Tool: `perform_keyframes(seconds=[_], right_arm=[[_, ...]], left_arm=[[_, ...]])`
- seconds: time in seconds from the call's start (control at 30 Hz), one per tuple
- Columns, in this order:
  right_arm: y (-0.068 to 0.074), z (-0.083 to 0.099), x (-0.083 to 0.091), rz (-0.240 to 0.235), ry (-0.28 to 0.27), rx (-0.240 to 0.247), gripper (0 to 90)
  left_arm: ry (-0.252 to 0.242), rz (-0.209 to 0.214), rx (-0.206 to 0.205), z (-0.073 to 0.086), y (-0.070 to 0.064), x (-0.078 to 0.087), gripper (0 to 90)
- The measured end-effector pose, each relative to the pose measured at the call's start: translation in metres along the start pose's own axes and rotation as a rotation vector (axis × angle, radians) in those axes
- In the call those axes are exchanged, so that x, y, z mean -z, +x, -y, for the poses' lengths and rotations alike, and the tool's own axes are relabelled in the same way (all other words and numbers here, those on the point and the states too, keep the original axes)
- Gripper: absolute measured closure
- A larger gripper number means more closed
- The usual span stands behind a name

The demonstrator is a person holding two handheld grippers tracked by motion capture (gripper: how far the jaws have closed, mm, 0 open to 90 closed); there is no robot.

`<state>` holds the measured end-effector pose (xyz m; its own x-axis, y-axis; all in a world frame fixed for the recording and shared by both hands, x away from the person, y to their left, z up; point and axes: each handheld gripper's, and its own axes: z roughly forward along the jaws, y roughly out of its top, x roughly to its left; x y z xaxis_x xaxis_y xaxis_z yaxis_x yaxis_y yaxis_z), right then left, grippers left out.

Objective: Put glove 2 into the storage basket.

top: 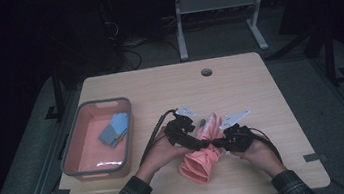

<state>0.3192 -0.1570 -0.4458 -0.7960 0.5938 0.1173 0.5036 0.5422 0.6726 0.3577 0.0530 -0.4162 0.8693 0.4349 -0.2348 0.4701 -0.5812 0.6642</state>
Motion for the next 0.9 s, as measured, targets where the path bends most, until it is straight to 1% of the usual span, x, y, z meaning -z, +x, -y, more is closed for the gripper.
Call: perform_keyframes(seconds=[0.03,0.1,0.13,0.17,0.27,0.37,0.5,0.57,0.6,0.7,0.8,0.9], right_arm=[[0.0,0.0,0.0,0.0,0.0,0.0,90.0],[0.0,0.0,0.0,0.003,0.002,0.003,90.0],[0.0,0.0,-0.001,0.004,0.002,0.01,90.0],[0.0,0.0,-0.001,0.006,0.004,0.008,90.0],[0.0,0.001,-0.001,0.004,-0.001,0.007,90.0],[0.0,0.002,-0.001,0.001,-0.003,-0.002,90.0],[0.0,0.002,-0.002,0.004,-0.001,0.007,90.0],[0.0,0.003,-0.002,0.0,0.0,0.004,90.0],[0.0,0.003,-0.002,-0.003,-0.003,-0.003,90.0],[0.001,0.004,-0.002,-0.002,-0.001,0.002,90.0],[0.001,0.004,-0.002,0.0,0.001,0.003,90.0],[0.001,0.004,-0.003,-0.003,-0.007,-0.002,90.0]], left_arm=[[0.015,0.007,0.012,0.002,0.001,-0.002,14.2],[0.03,0.019,0.024,0.005,0.004,-0.007,14.1],[0.036,0.027,0.038,0.006,0.005,-0.009,14.1],[0.045,0.036,0.046,0.008,0.007,-0.011,14.1],[0.05,0.038,0.075,0.013,0.008,-0.016,13.8],[0.051,0.046,0.079,0.016,0.01,-0.018,13.5],[0.066,0.092,0.122,0.022,0.014,-0.025,13.5],[0.072,0.11,0.143,0.023,0.017,-0.028,13.3],[0.074,0.115,0.147,0.024,0.017,-0.029,12.8],[0.08,0.126,0.154,0.024,0.018,-0.03,12.5],[0.073,0.144,0.173,0.026,0.019,-0.032,12.4],[0.07,0.153,0.176,0.026,0.02,-0.032,12.3]])
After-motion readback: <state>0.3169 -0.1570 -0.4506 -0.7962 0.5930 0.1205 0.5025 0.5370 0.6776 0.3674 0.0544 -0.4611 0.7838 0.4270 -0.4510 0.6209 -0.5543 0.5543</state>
